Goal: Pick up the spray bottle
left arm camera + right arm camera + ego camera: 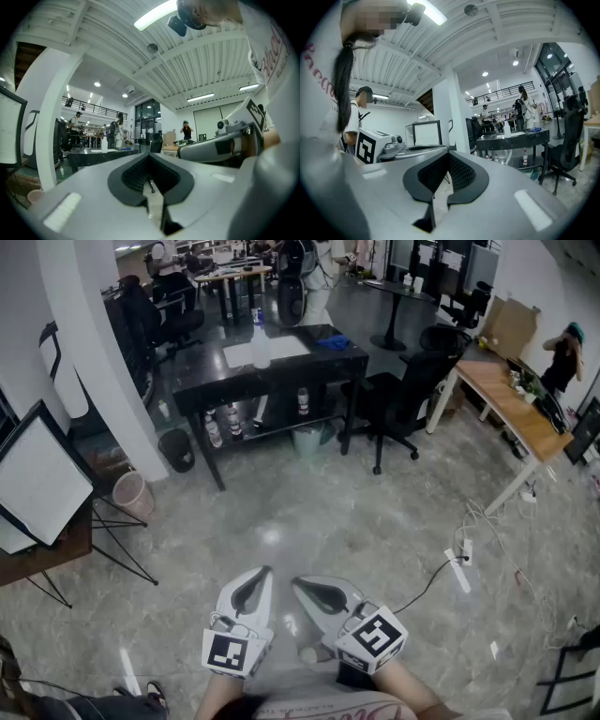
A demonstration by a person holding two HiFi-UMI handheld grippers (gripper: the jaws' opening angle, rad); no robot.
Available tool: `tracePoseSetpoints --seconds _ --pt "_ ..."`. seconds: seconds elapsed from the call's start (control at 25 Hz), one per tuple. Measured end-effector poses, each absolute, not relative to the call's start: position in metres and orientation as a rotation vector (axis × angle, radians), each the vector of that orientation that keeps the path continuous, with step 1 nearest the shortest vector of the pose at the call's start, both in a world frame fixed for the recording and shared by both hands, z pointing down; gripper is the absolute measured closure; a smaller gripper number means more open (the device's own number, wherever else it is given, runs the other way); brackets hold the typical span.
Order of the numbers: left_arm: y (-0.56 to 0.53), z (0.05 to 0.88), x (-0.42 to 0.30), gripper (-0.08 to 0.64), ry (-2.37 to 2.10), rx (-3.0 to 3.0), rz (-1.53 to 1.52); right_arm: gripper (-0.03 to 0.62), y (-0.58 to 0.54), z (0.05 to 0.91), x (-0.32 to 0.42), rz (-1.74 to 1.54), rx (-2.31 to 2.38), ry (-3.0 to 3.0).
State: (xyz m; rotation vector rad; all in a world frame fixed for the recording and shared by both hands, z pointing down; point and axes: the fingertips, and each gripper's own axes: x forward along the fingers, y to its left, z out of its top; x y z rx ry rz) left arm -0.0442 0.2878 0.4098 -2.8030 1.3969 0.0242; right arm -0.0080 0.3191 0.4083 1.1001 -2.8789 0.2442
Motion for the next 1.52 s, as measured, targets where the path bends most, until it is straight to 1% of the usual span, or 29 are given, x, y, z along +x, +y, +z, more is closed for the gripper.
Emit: tracePoseSetpoints --seconds 0.4,0.64,0.76,1.04,1.52 --pt "0.302 0.404 -0.039 0.561 1.392 -2.793 0.018 0.591 0.336 0.404 -0.001 0.219 1.127 -2.868" --pt "0.290 0.406 -0.044 0.561 1.422 -2.787 -0.002 0.592 0.326 0.408 -0.002 0.218 1.116 -2.872" --pt "0.279 0.408 -0.044 0.561 1.410 -2.804 0.036 0.591 0.312 0.410 -0.004 0.226 1.114 -2.865" --pt "0.223 0.404 -0.055 0.561 1.457 -2.773 -0.013 0.591 0.262 0.412 -0.013 0.223 1.067 -2.863" --pt "0.105 0.399 -0.068 0.561 1.395 -2.797 0.098 0.591 0.148 0.405 -0.027 0.170 1.070 -2.831"
